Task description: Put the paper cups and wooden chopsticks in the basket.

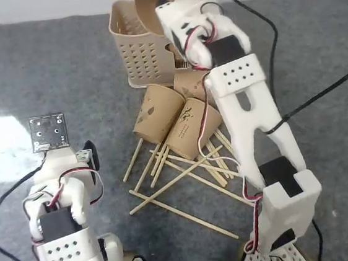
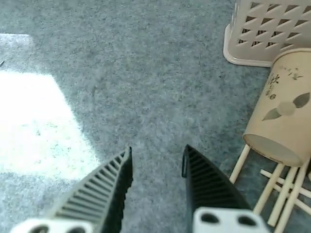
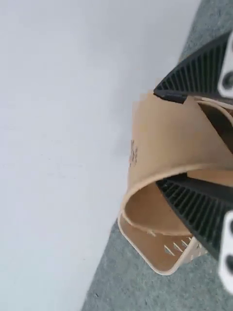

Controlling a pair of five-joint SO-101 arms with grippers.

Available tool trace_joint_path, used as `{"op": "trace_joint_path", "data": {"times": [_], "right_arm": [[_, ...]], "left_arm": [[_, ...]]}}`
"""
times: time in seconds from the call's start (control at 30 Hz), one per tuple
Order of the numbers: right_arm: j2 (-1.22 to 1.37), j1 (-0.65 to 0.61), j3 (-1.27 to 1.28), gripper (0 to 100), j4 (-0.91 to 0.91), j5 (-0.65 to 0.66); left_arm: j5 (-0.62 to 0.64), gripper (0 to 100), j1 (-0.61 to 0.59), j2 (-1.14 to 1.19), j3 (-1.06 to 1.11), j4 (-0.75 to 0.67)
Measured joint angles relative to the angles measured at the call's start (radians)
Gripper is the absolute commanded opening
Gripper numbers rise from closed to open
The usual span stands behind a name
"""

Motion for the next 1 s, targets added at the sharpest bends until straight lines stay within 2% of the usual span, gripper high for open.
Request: {"op": "trace_joint_path", "data": {"times": [0.17, 0.23, 0.5, 0.63, 1.0], "right_arm": [[0.0, 0.002, 0.0, 0.1, 0.0, 0.0], [0.0, 0.014, 0.0, 2.2, 0.0, 0.0], [0.0, 0.072, -0.014, 0.7, 0.017, -0.021], [0.0, 0.086, -0.133, 0.7, 0.121, -0.1], [0.226, 0.127, -0.413, 0.7, 0.311, -0.115]], "left_arm": [[0.0, 16, 0.023, 0.0, 0.014, 0.0], [0.0, 16, 0.025, 0.0, 0.015, 0.0], [0.0, 16, 0.025, 0.0, 0.015, 0.0], [0.0, 16, 0.025, 0.0, 0.015, 0.0], [0.0, 16, 0.025, 0.0, 0.034, 0.0]]}}
